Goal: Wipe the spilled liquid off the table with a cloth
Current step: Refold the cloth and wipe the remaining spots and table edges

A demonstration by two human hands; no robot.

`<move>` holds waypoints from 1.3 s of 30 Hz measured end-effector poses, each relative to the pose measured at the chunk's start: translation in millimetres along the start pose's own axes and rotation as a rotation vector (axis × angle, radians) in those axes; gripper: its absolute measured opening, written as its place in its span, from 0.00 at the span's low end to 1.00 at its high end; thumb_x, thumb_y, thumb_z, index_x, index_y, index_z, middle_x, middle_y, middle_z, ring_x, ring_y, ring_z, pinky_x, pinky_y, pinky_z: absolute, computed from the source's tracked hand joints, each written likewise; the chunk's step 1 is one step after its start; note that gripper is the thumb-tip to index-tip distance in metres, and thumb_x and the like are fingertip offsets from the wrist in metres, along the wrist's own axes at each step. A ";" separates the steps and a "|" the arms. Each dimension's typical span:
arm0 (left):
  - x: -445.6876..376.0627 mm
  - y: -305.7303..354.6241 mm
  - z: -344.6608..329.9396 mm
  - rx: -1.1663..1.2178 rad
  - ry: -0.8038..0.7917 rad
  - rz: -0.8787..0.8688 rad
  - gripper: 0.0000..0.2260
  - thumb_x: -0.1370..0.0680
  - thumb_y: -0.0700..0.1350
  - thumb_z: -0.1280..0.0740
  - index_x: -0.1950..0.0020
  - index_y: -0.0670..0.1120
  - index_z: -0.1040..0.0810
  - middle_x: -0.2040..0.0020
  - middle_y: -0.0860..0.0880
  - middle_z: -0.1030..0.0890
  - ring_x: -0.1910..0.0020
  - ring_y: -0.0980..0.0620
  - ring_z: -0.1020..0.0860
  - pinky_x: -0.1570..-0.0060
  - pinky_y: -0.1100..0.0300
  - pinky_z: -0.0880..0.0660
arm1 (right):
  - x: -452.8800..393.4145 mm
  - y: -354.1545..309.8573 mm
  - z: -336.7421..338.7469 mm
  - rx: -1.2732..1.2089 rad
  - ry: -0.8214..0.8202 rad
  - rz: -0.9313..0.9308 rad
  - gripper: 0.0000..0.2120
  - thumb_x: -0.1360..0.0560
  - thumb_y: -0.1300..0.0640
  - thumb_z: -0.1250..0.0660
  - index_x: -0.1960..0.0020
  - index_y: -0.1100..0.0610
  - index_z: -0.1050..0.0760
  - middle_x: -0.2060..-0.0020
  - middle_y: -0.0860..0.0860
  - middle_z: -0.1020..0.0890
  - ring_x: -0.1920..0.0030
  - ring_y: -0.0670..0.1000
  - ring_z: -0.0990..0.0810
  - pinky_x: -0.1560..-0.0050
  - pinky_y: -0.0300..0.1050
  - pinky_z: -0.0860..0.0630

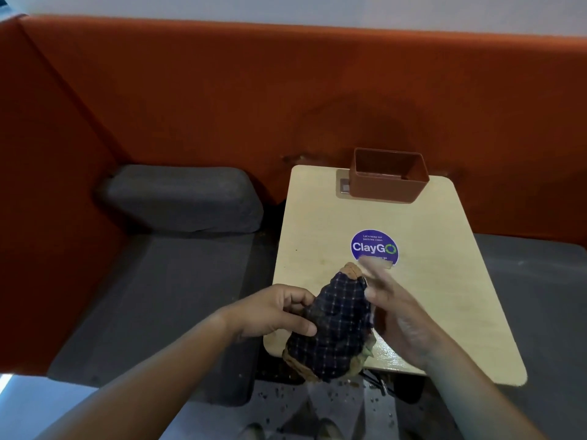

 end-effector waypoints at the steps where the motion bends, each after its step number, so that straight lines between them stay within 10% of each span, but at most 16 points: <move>1: 0.1 0.4 0.3 0.018 0.014 -0.011 0.14 0.23 0.38 0.24 0.38 0.42 0.18 0.39 0.41 0.15 0.37 0.43 0.18 0.32 0.44 0.23 | 1.4 10.0 -7.9 0.033 -0.042 -0.026 0.42 0.38 0.45 0.17 0.27 0.49 0.25 0.31 0.56 0.20 0.31 0.60 0.21 0.31 0.61 0.27; 7: -2.2 -12.7 8.1 0.144 0.166 -0.010 0.20 0.21 0.39 0.25 0.31 0.39 0.24 0.36 0.33 0.18 0.34 0.33 0.20 0.30 0.33 0.27 | 3.5 49.6 -31.5 -0.162 -0.036 -0.035 0.38 0.34 0.59 0.16 0.27 0.51 0.27 0.32 0.62 0.20 0.33 0.68 0.20 0.36 0.72 0.23; 15: -43.4 -43.9 37.5 0.151 0.371 -0.007 0.29 0.32 0.47 0.15 0.37 0.49 0.25 0.42 0.43 0.18 0.54 0.50 0.18 0.49 0.53 0.20 | -59.6 80.5 -26.6 -0.300 0.268 -0.067 0.27 0.30 0.59 0.24 0.31 0.56 0.24 0.41 0.65 0.15 0.41 0.70 0.16 0.36 0.73 0.24; 23: -113.0 -71.9 134.2 -0.230 0.889 -0.120 0.14 0.27 0.68 0.30 0.44 0.68 0.25 0.45 0.67 0.24 0.48 0.62 0.22 0.50 0.69 0.26 | -232.7 -4.1 15.9 0.541 0.382 0.257 0.11 0.19 0.56 0.29 0.42 0.40 0.19 0.49 0.43 0.12 0.49 0.45 0.13 0.55 0.37 0.19; 31: -121.7 -154.6 163.8 0.009 1.018 0.080 0.21 0.31 0.56 0.18 0.43 0.63 0.22 0.47 0.58 0.20 0.55 0.59 0.21 0.61 0.72 0.28 | -457.0 -107.9 17.8 1.843 0.485 0.504 0.27 0.19 0.61 0.42 0.22 0.43 0.36 0.39 0.55 0.20 0.42 0.64 0.22 0.44 0.60 0.23; 39: -116.2 -153.1 160.7 -0.027 0.936 0.146 0.14 0.28 0.65 0.25 0.46 0.68 0.24 0.47 0.64 0.20 0.51 0.70 0.24 0.58 0.75 0.32 | -499.9 -69.7 17.8 1.693 0.459 0.352 0.31 0.26 0.67 0.39 0.26 0.48 0.29 0.28 0.52 0.32 0.30 0.62 0.34 0.36 0.65 0.33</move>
Point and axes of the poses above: each hand's wrist, its own x-axis away from the middle knuckle, its own z-axis out of the back of the hand, y = z × x, the point moved 5 cm from there along -x, towards the middle knuckle
